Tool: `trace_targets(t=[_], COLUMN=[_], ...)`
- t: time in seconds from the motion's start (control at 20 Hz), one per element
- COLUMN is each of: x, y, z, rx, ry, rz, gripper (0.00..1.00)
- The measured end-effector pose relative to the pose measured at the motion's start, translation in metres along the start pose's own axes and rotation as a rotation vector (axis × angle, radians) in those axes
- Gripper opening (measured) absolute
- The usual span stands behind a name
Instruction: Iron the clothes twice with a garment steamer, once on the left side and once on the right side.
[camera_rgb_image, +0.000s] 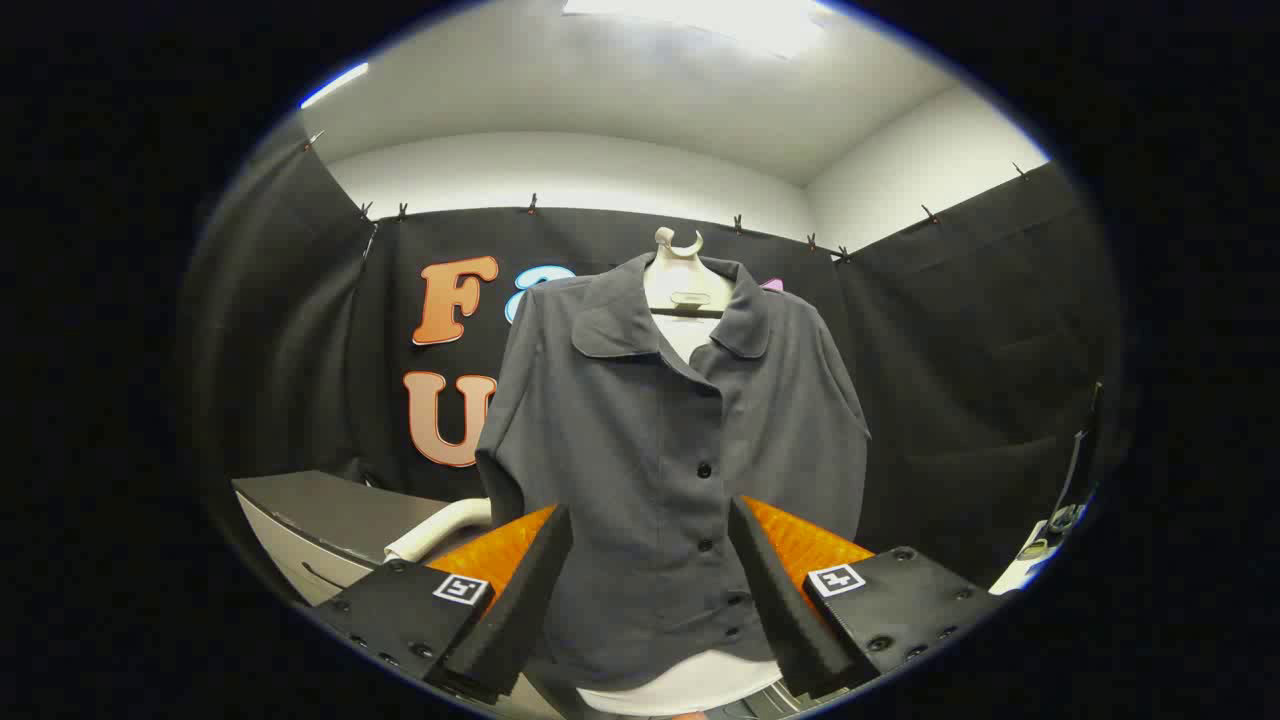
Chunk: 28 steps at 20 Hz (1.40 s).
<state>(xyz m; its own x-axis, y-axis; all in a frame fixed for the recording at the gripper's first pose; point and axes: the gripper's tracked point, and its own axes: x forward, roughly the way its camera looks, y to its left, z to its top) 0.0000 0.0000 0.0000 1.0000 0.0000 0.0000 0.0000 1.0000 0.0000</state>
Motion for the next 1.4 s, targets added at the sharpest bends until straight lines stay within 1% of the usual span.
trace_targets(t=[0.25,0.6,1.0,1.2,1.4], x=[-0.008,-0.015,-0.018,-0.018,-0.014], y=[-0.002,0.003,0.005,0.011,0.039], z=[0.009,0.005,0.011,0.015,0.025], rx=[-0.001,0.025,0.035,0.051,0.070], ry=[-0.015,0.011,0.015,0.038,0.069], rz=[-0.008,0.007,0.010,0.015,0.069], gripper=[1.00,1.00,0.99,0.99,0.99])
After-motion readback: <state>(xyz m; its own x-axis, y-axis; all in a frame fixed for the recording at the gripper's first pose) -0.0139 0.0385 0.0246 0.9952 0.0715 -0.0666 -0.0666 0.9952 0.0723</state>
